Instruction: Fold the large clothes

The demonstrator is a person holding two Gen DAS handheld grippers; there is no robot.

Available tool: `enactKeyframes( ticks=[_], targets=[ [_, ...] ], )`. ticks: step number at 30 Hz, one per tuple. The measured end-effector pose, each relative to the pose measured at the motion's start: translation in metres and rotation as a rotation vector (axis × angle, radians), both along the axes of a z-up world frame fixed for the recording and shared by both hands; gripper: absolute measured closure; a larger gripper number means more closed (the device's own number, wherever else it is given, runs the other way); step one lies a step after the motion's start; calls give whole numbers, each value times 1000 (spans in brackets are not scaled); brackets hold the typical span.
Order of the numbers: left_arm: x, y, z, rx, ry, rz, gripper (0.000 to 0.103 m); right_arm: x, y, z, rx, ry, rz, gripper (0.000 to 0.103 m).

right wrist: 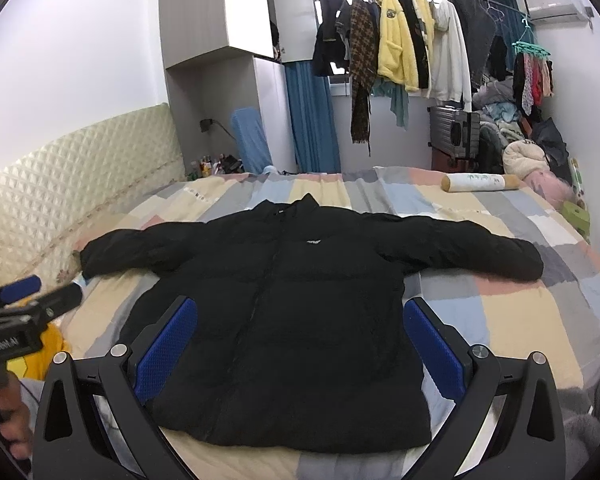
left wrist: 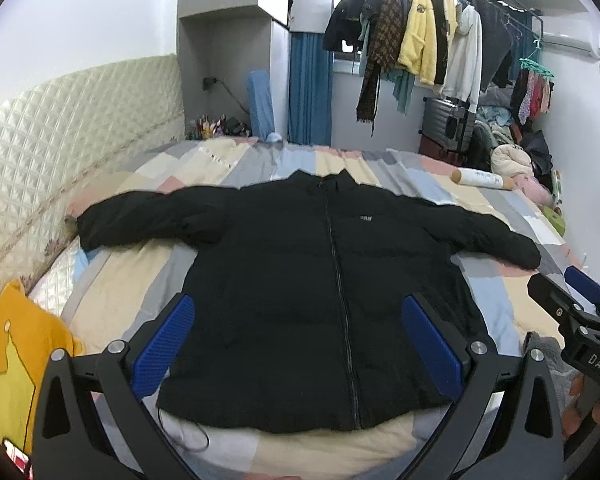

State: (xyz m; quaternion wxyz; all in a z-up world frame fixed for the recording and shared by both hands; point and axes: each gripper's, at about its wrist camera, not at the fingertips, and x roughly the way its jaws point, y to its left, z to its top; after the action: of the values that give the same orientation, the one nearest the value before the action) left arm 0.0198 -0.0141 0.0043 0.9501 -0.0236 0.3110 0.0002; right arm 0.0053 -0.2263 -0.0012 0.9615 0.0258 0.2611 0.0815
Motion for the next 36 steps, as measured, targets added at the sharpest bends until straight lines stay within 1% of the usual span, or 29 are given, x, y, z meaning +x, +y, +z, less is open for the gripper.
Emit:
enactKeyframes(
  ticks=[2,6,9,11,12,14,16,18,21,23,25,27,29,31,33,36],
  targets=[
    [8,2,1,0,-12,-8,0,9,-7,-2,15,3,3,0],
    [26,7,1,34,-43,0,0,30,-26,-3,13,5,-28,0],
    [38,17,-5,19,-65,0,0,46,-44,-4,9,-2,-54,0],
    [47,26,-15,-26,-57,7,0,59,-58,-5,3,1,-81,0],
    [52,30,-20,-53,-49,-5,0,65,-65,-5,2,-1,-90,0],
    [59,39,-28,-77,-33,3,0,76,-81,-5,-4,-6,-116,0],
    [64,47,-33,-74,-36,31,0,86,-95,-5,-13,-18,-145,0],
    [69,51,-38,-61,-18,49,0,97,-112,-5,-23,-42,-167,0],
    [74,52,-44,-69,1,46,0,116,-133,-9,-12,-62,-180,0],
    [76,50,-48,-67,1,44,0,131,-146,-15,-25,-52,-202,0],
    [80,50,-51,-67,3,36,0,146,-156,-23,-26,-56,-197,0],
    [85,49,-52,-75,-1,40,0,159,-170,-33,11,-56,-187,0],
    [92,48,-53,-75,-2,46,0,173,-185,-43,40,-49,-213,0],
    [97,48,-55,-72,-2,51,0,186,-199,-54,53,-51,-231,0],
    [105,48,-59,-87,10,55,0,197,-212,-65,59,-49,-246,0],
    [119,49,-66,-116,38,53,0,221,-239,-89,91,-6,-281,0]
  ],
)
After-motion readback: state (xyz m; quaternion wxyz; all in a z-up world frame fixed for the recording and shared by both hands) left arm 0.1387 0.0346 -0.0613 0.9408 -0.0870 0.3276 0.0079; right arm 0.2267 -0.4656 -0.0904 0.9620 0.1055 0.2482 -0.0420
